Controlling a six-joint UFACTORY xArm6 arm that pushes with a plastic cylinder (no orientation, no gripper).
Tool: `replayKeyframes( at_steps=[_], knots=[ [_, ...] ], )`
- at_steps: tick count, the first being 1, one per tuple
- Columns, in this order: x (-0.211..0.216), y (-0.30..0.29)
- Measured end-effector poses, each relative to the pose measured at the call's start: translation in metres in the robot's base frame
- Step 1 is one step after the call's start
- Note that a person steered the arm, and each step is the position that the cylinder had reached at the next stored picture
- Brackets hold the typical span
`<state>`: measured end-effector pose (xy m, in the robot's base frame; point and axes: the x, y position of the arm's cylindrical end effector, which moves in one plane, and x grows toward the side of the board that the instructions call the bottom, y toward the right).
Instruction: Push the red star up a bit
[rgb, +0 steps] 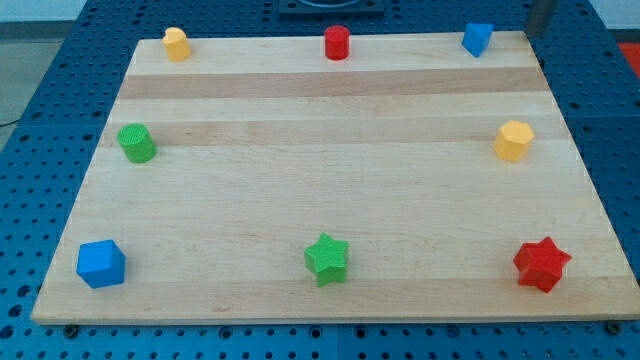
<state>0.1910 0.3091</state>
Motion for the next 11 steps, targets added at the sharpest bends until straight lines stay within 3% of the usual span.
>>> replayKeyframes(
  at_steps=[1, 3, 4, 7, 8, 10, 11],
  knots=[
    [0.000, 0.000],
    [0.069, 0.036],
    [0.172, 0.036],
    [0.416, 0.025],
    [0.424, -0.002],
    [0.421, -0.111],
    [0.380, -0.113]
  ],
)
